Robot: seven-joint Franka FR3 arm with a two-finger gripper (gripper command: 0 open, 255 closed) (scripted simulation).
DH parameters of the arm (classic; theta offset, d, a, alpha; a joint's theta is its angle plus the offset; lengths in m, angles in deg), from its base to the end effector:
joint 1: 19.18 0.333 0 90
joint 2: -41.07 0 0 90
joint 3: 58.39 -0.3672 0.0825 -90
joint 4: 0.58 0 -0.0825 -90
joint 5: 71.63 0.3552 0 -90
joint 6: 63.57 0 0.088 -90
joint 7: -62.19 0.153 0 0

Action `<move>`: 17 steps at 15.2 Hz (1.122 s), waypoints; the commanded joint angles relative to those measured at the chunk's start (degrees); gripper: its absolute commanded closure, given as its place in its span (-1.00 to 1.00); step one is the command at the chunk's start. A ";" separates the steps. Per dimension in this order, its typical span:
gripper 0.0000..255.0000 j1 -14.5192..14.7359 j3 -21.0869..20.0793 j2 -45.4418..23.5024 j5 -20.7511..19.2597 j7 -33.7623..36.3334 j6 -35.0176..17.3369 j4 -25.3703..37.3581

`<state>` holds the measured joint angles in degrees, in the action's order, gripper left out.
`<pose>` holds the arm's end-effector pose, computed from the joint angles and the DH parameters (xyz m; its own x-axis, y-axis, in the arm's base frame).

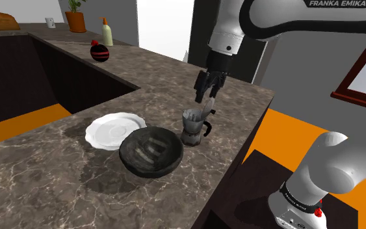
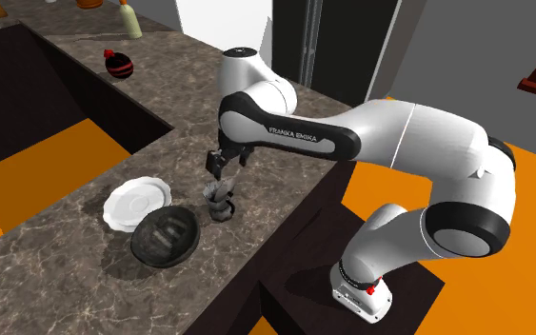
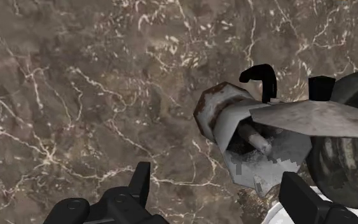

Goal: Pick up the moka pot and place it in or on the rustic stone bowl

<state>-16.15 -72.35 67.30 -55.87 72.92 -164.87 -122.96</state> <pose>0.3476 0.1637 0.5935 0.9982 0.0419 0.0438 0.0490 -0.9830 -0.1768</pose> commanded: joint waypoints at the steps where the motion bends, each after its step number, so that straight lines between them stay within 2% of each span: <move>1: -1.00 0.52 -2.25 -3.11 0.54 2.91 -1.86 2.27; 4: -1.00 0.85 -4.09 -6.47 0.49 5.48 -3.24 5.19; 11: -1.00 1.29 -5.24 -7.27 0.95 5.35 -9.06 0.29; 17: -1.00 1.29 -5.24 -7.27 0.95 5.35 -9.05 0.29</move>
<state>-14.86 -77.58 60.02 -54.92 78.28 -173.90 -122.64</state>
